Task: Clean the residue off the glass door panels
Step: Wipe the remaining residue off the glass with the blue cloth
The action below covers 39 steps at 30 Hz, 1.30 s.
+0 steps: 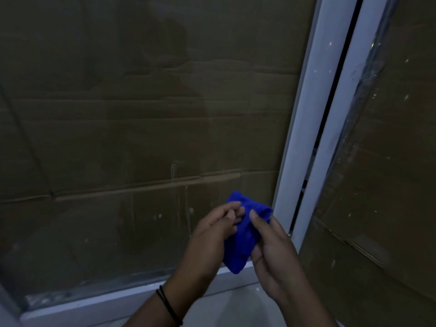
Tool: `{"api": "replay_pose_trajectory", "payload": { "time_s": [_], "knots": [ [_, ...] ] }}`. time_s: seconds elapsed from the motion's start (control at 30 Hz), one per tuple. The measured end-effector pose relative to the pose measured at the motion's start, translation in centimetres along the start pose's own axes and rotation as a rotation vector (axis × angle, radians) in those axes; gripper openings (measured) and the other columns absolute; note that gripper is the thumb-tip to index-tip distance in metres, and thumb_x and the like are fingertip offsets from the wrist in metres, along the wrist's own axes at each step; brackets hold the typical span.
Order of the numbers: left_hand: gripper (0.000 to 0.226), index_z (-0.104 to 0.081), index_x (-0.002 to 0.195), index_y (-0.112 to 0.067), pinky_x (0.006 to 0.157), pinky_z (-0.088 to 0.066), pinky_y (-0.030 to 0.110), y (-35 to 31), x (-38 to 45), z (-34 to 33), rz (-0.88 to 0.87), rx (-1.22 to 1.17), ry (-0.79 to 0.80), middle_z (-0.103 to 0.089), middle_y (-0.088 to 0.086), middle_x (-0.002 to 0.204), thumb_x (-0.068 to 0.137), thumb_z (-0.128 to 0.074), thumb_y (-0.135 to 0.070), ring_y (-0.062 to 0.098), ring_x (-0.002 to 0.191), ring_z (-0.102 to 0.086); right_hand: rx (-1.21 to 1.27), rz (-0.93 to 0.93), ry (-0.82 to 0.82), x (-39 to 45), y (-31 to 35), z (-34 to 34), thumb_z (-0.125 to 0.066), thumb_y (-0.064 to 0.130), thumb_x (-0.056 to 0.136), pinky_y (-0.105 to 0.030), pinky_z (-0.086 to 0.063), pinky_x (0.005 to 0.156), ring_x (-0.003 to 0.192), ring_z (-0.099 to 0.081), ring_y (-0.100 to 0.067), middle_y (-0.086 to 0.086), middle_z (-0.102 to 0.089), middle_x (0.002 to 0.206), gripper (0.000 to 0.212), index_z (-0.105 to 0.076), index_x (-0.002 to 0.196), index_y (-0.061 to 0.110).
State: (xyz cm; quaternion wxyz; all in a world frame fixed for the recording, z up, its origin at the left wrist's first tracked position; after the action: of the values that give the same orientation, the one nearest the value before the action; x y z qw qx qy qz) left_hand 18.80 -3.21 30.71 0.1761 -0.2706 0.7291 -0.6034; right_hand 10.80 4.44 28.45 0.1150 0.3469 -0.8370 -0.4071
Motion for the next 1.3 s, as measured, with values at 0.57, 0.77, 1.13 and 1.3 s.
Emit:
{"api": "replay_pose_trajectory", "payload": {
  "time_s": [0.57,0.77,1.13,1.3],
  "knots": [
    [0.025,-0.068,0.104,-0.018,0.088,-0.043,0.022,-0.8,5.5,11.2,-0.668,0.89,-0.365,-0.067,-0.006,0.101,0.081,-0.058,-0.021,0.011,0.095,-0.061,-0.509,0.74,-0.676,11.9,7.0,2.7,-0.043,0.007,0.093,-0.021,-0.044,0.073,0.082,-0.056,-0.006,0.002,-0.06,0.096,0.034,-0.062,0.118,0.019],
    [0.024,-0.068,0.099,-0.004,0.087,-0.041,0.019,-2.9,6.7,15.2,-0.753,0.885,-0.474,-0.065,0.003,0.098,0.079,-0.056,-0.01,0.021,0.092,-0.062,-0.825,0.839,-0.654,16.2,6.1,-0.4,-0.042,-0.007,0.091,-0.017,-0.038,0.097,0.115,-0.052,-0.026,-0.014,-0.053,0.129,0.046,-0.054,0.131,0.01],
    [0.026,-0.066,0.103,-0.006,0.087,-0.045,0.024,-3.4,6.2,20.5,-0.735,0.823,-0.603,-0.065,0.007,0.102,0.083,-0.053,-0.015,0.018,0.093,-0.06,-0.925,0.954,-0.161,13.7,-10.8,-12.8,-0.054,0.001,0.086,-0.036,-0.048,0.089,0.096,-0.057,-0.019,-0.012,-0.06,0.104,0.023,-0.069,0.103,0.005],
    [0.028,-0.063,0.107,-0.012,0.087,-0.049,0.034,-3.4,5.2,23.0,-0.735,0.76,-0.718,-0.065,0.007,0.103,0.085,-0.051,-0.022,0.02,0.093,-0.062,-0.985,0.619,0.237,11.8,-16.0,-17.7,-0.042,0.008,0.09,-0.004,-0.032,0.082,0.101,-0.048,-0.013,-0.006,-0.053,0.115,0.033,-0.063,0.115,0.016]
  ]
}}
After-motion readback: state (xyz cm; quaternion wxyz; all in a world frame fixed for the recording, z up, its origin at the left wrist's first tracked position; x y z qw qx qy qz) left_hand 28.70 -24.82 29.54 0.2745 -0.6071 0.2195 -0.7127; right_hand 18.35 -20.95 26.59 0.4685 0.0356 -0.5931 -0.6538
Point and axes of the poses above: each hand's wrist, its own x-axis towards the middle knuckle, its own z-axis out of the back of the hand, y = z × x, the point moved 2 cm from there along x, towards the middle knuckle
